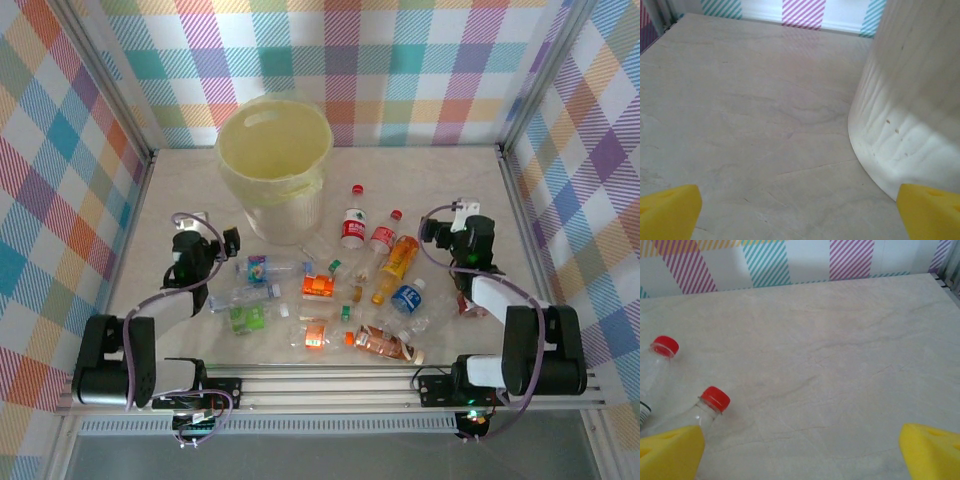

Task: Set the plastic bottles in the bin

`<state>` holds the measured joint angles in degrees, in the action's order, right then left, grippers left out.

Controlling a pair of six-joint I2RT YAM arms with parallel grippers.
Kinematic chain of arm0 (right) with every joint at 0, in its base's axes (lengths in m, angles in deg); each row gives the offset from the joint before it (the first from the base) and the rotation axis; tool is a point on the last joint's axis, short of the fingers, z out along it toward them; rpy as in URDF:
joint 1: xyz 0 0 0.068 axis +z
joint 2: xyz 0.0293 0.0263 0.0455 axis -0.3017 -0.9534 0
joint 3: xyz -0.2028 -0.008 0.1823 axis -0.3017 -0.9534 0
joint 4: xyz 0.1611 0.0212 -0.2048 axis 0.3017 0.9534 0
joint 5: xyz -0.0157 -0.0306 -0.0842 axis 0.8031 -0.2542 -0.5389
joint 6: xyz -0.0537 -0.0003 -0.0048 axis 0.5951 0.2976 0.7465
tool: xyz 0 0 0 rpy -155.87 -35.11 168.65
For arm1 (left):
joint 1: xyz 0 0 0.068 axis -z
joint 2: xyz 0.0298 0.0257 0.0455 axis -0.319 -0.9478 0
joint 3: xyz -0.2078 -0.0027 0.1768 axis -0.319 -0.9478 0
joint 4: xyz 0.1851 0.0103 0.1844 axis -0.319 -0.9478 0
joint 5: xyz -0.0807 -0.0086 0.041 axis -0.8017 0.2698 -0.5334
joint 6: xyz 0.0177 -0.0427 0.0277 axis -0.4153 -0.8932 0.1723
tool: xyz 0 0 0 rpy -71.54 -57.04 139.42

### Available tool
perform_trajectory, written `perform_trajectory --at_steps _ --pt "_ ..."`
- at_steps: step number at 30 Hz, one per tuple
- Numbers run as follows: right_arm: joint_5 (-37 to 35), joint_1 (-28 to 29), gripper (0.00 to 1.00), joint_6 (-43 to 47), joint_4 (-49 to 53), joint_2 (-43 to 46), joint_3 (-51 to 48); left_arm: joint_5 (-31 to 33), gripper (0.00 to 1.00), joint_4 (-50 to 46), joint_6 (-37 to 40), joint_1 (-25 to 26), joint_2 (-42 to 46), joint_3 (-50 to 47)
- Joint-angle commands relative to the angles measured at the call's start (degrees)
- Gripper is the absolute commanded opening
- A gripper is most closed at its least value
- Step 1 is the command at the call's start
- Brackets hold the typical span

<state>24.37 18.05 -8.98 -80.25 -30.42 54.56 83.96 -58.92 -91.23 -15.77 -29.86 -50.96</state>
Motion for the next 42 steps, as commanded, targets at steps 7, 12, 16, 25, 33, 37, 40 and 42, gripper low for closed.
perform_trajectory --at_steps 7,12,16,25,33,37,40,42 --pt "-3.6 0.2 1.0 -15.4 35.5 7.8 13.9 1.7 1.0 -27.5 -14.0 3.1 16.3 8.0" --pt "-5.5 0.3 1.0 -19.5 47.9 11.2 17.2 -2.0 1.0 -40.3 -19.1 5.0 24.9 9.7" --pt "-4.8 0.4 1.0 -19.7 55.1 13.8 18.3 -8.6 1.0 -48.9 -24.1 5.9 32.4 9.2" --pt "-9.4 0.4 0.96 -21.0 66.3 12.9 20.6 -27.2 1.0 -52.4 -31.5 9.0 41.0 7.6" --pt "-11.9 -0.1 0.93 -18.9 69.2 6.0 22.3 -35.8 1.0 -55.2 -26.4 16.4 38.4 13.0" --pt "-13.4 -0.5 0.92 -16.8 69.8 2.4 22.8 -37.8 1.0 -56.2 -24.6 21.3 34.9 15.5" --pt "-12.2 -1.5 0.9 -15.9 69.7 0.0 23.3 -37.4 1.0 -58.1 -23.2 24.4 32.2 18.2" --pt "-11.7 -1.6 0.9 -15.7 69.3 -1.7 23.6 -37.2 1.0 -58.8 -22.9 26.2 31.1 19.6"
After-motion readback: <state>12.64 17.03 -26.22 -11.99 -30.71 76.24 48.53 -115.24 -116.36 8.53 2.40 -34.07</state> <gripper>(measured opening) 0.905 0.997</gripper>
